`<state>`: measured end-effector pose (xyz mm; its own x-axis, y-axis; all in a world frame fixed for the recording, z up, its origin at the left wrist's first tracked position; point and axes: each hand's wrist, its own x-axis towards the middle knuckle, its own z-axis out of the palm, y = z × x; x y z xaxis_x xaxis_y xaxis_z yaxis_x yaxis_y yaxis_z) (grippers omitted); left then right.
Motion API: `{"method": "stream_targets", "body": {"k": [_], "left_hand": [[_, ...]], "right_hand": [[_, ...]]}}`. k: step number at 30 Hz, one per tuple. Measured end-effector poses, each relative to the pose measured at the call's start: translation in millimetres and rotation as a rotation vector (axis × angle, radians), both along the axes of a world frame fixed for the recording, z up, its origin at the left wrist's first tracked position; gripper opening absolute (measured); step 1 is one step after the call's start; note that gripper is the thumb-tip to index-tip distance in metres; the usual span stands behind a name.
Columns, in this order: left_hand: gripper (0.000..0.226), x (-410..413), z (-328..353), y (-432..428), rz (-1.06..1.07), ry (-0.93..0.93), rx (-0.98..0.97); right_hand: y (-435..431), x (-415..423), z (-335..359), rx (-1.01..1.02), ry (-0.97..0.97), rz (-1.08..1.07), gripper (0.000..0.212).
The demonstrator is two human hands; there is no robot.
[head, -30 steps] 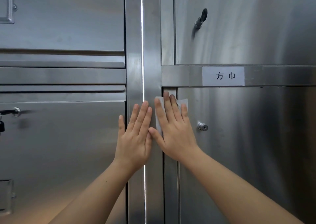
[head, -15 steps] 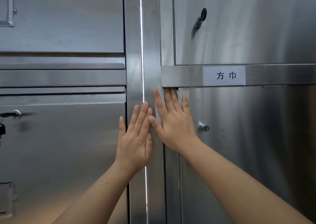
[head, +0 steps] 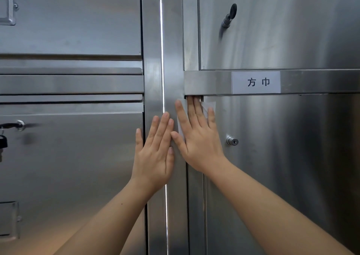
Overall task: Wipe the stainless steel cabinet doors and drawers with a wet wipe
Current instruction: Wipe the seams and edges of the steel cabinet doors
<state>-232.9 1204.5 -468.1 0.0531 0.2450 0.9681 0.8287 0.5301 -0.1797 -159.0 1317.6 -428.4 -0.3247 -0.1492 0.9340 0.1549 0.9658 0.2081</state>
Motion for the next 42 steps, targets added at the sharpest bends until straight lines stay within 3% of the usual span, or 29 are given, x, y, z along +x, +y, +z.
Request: {"method": "stream_targets", "body": {"k": [14, 31, 42], "left_hand": [[0.055, -0.6, -4.8, 0.0, 0.036, 0.020, -0.001], [0.055, -1.0, -4.8, 0.7, 0.012, 0.014, 0.002], [0.056, 0.1, -11.0, -0.6, 0.048, 0.018, -0.004]], "right_hand": [[4.0, 0.9, -12.3, 0.132, 0.212, -0.091, 0.048], [0.0, -5.1, -7.9, 0.004, 0.104, -0.063, 0.054], [5.1, 3.9, -4.4, 0.051, -0.036, -0.045, 0.061]]}}
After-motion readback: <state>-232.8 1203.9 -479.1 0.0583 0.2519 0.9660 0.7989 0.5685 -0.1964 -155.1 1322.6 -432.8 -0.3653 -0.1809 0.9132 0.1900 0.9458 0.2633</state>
